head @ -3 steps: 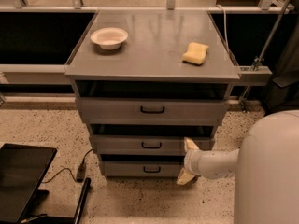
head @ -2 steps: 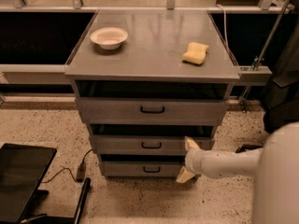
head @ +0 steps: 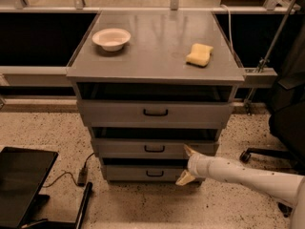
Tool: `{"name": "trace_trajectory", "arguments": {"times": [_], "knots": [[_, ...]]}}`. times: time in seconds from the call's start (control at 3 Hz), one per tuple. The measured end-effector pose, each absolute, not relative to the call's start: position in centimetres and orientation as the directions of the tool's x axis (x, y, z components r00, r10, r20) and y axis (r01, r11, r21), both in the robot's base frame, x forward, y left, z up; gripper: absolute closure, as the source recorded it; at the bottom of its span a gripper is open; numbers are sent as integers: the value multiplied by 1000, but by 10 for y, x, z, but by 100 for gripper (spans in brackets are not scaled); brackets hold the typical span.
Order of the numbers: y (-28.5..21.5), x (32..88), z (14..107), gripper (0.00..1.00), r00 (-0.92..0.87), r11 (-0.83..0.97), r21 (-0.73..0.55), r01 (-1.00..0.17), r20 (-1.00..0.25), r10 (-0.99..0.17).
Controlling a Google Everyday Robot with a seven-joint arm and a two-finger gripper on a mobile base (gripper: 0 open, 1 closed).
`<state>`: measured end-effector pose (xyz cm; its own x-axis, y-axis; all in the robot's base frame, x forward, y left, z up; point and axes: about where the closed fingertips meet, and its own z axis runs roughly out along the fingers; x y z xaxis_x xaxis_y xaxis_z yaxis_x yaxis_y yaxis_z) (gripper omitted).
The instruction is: Open middle drawer
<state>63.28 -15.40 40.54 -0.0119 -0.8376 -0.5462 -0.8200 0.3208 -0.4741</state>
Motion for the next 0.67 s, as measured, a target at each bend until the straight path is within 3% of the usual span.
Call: {"name": "trace_trajectory", "arguments": {"times": [0.67], "knots": [[-151,635,420,0,-4,320,-482,-816,-550,-835]]}}
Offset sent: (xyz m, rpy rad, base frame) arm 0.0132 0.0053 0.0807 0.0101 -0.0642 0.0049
